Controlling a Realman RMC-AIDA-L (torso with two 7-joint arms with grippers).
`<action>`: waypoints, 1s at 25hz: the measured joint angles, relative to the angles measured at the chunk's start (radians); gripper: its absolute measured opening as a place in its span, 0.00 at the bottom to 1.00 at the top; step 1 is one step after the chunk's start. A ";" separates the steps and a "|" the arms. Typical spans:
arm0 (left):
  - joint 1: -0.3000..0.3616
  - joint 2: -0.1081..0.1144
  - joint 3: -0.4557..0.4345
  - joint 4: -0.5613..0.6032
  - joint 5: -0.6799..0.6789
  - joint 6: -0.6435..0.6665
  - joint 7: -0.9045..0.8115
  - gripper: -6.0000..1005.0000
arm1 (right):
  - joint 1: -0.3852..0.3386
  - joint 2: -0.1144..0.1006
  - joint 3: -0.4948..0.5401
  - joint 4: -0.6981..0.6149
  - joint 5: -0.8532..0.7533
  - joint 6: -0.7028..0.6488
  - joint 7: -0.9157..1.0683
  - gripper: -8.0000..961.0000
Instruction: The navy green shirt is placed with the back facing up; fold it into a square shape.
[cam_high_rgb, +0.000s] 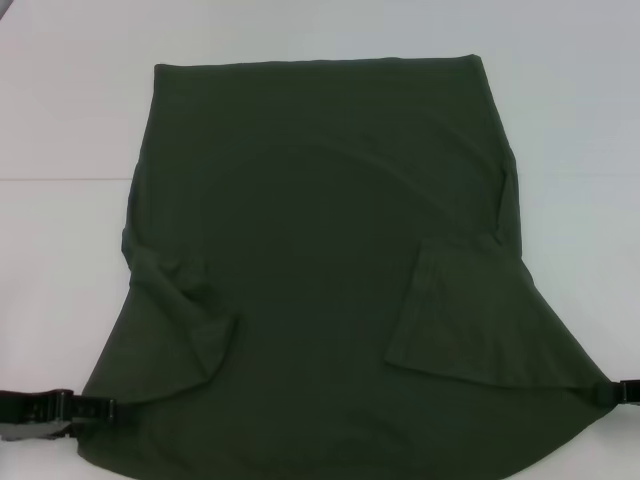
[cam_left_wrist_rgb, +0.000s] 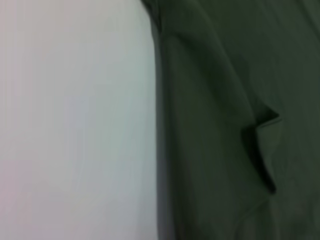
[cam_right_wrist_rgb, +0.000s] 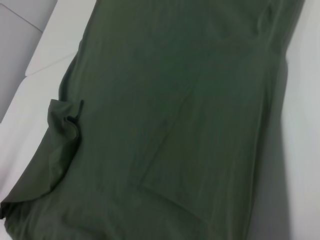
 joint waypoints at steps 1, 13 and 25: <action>0.006 -0.002 0.005 0.009 0.000 -0.005 0.001 0.80 | 0.000 0.000 0.001 -0.001 0.000 -0.003 0.000 0.05; 0.013 -0.014 0.015 0.036 -0.005 -0.014 0.039 0.36 | -0.001 0.002 0.004 -0.004 0.000 -0.011 -0.006 0.05; 0.009 -0.011 0.033 0.031 0.000 -0.010 0.040 0.11 | 0.010 0.006 0.001 -0.005 0.000 -0.010 -0.007 0.05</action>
